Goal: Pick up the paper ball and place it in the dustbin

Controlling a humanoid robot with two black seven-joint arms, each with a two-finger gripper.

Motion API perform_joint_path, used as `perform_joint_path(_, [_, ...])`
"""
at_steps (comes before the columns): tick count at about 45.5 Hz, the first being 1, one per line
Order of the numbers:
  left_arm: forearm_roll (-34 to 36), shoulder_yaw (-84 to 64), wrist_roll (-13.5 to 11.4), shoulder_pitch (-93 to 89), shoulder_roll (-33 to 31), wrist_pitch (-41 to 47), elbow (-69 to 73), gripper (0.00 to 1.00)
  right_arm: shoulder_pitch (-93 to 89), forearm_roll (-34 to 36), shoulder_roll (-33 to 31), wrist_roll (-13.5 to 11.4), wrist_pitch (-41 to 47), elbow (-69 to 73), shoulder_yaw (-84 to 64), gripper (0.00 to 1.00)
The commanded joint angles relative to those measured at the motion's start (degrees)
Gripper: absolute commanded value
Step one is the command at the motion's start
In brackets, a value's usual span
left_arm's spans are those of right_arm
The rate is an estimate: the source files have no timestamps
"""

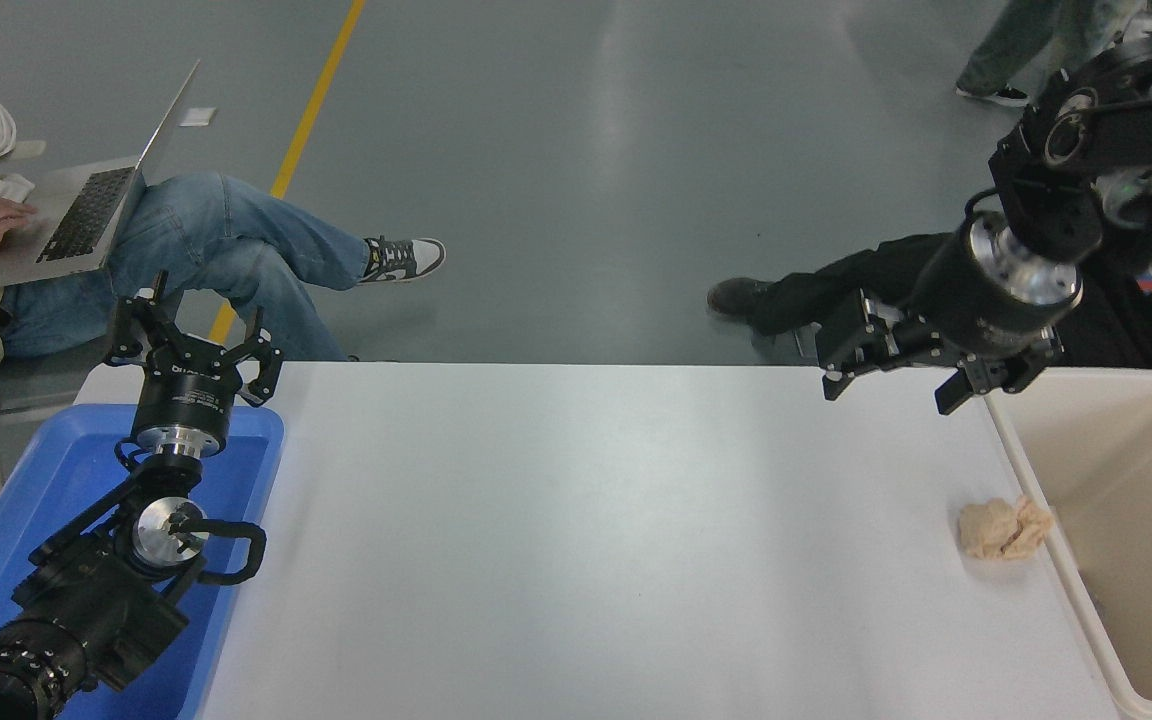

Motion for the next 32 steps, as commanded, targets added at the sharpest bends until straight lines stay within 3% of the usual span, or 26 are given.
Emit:
perform_joint_path(1, [-0.07,0.02,-0.01,0.0,0.0,0.0,0.06,0.99,-11.76,-2.59,0.25,-0.12,-13.89,-4.09,-4.43,1.0])
perform_joint_path(17, [-0.07,-0.07,-0.01,0.0,0.0,0.0,-0.03,0.99,-35.23,-0.84,-2.12,-0.03,-15.48,-26.85,-1.89,1.0])
perform_joint_path(32, [-0.07,-0.07,-0.01,0.0,0.0,0.0,-0.03,0.99,-49.73,-0.92,-2.65,-0.12,-21.36,-37.67,5.14,1.0])
